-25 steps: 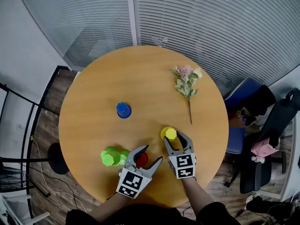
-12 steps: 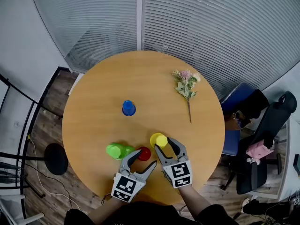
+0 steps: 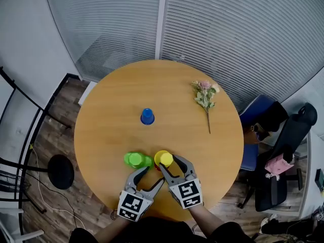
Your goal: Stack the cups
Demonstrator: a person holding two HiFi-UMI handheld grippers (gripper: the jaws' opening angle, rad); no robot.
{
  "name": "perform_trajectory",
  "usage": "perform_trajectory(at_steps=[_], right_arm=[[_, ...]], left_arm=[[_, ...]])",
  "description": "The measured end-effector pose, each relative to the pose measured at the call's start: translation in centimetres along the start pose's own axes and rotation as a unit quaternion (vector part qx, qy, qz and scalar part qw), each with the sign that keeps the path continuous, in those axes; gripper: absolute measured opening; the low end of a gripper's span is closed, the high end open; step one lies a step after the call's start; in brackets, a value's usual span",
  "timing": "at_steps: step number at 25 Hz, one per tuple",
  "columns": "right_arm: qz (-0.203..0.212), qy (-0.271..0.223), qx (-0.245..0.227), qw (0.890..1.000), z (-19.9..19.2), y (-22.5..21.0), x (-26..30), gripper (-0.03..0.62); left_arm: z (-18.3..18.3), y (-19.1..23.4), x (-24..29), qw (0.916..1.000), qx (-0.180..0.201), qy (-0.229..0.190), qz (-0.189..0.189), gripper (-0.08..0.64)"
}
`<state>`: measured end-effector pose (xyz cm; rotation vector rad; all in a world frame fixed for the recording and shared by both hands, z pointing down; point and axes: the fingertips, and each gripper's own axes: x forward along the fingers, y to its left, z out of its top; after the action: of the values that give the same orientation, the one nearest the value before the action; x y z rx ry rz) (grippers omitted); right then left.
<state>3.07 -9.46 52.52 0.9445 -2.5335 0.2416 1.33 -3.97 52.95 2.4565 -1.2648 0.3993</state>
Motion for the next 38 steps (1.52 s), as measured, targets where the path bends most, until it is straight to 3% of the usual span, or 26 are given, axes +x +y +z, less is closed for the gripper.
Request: perform_trajectory(at_steps=[14,20,27,38], right_arm=[[0.011,0.028,-0.014,0.999,-0.7,3.4,1.9,0.222],[0.009,0.017,0.001,1.0,-0.2,3.7,2.0,0.223],[-0.003,-0.027,0.016,1.0,3.6,4.4,0.7,0.232],[-0.03,-0.049,0.025,0.998,8.9,3.4,1.5,0.232]], left_arm=[[-1.4,2.6,-4.5,0.9992,-0.009,-0.003,0.038,0.272],[-1.0,4.1,-5.7,0.9984,-0.017,-0.013,0.053,0.272],[1.4,6.1,-6.8,0.9981,-0.004,-0.04,0.047,0.272],[7.6,10.9,-4.5,0.9962,0.035,-0.08,-0.007,0.272]])
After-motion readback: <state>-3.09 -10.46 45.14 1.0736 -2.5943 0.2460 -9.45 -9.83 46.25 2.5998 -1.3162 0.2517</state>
